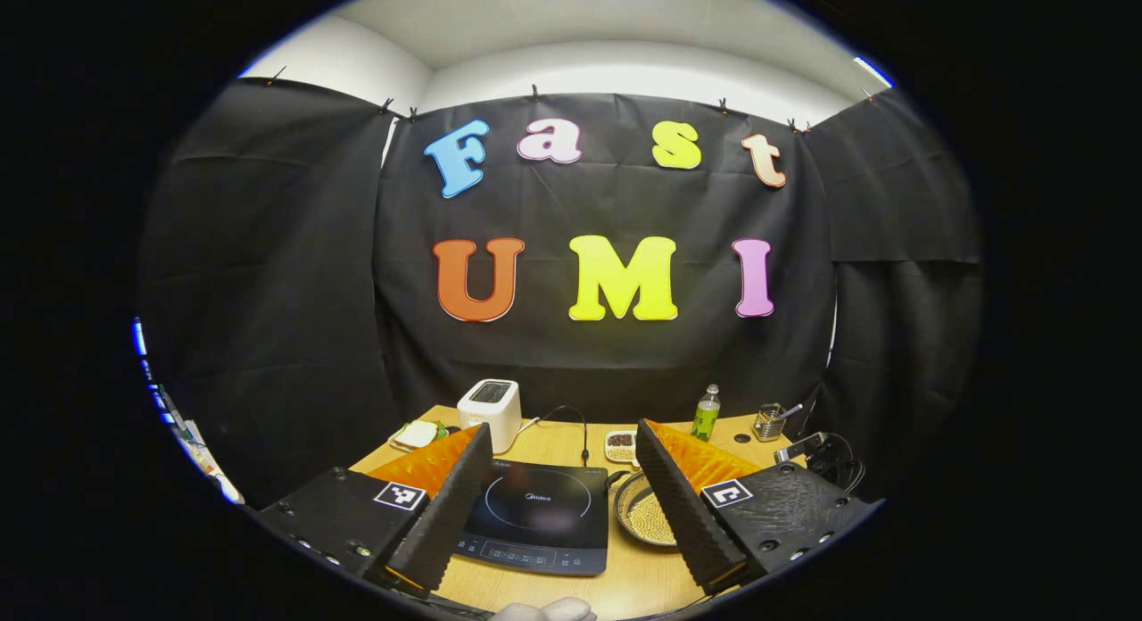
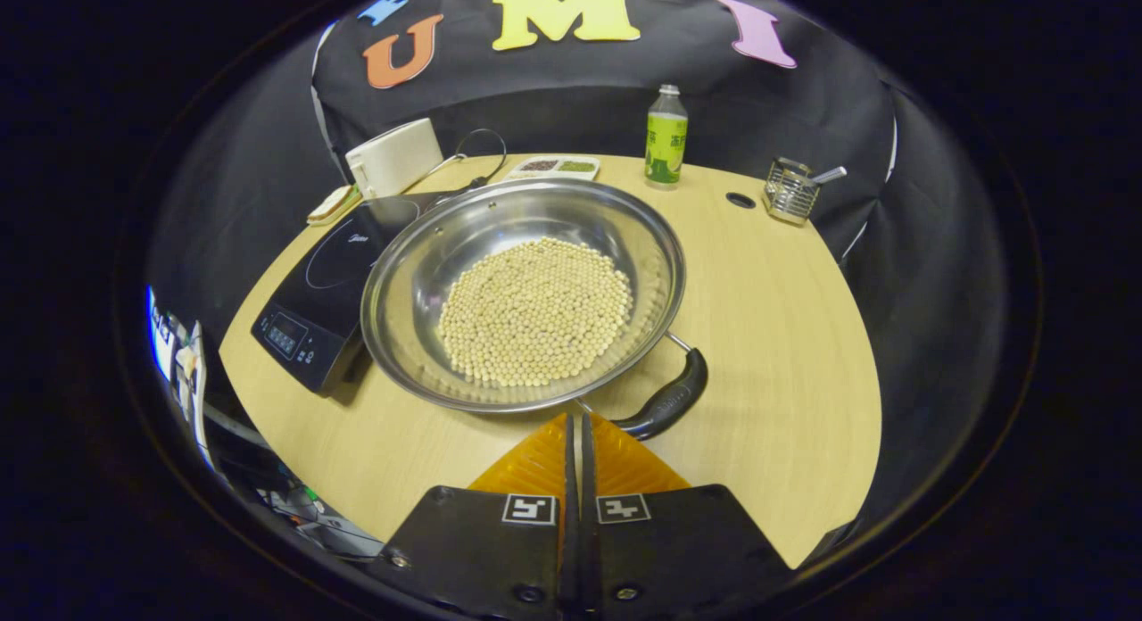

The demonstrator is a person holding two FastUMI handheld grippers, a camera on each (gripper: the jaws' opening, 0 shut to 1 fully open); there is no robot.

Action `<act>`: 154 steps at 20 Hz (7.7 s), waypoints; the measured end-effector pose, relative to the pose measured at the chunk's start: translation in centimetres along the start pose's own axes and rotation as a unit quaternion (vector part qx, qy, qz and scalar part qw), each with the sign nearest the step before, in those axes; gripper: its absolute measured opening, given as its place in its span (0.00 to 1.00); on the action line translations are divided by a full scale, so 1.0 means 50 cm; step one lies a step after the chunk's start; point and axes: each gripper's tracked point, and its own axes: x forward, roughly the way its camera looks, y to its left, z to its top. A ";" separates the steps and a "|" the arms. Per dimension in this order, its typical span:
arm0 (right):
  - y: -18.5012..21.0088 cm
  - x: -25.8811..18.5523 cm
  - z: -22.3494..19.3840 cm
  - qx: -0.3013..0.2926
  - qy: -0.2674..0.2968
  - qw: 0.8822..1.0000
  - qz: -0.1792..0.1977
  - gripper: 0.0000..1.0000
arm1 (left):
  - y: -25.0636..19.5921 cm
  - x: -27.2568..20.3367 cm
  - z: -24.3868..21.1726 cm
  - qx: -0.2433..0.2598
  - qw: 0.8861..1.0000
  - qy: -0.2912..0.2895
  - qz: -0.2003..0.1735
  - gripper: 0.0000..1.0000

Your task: First push the handle of the pot to place it horizontally, then grasp the pot with both hands and set it on the induction cooktop.

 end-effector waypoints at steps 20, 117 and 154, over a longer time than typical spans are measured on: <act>-0.122 0.024 0.054 0.007 -0.002 0.999 -0.040 0.04 | -0.055 0.067 -0.021 -0.009 1.000 0.012 -0.007 0.96; 0.078 0.061 0.285 0.036 0.009 0.999 -0.017 0.58 | 0.073 0.439 -0.515 0.024 0.947 0.320 -0.014 0.58; 0.374 0.210 0.328 0.041 0.016 0.999 0.001 0.59 | 0.377 0.525 -0.573 0.040 0.943 0.330 0.013 0.58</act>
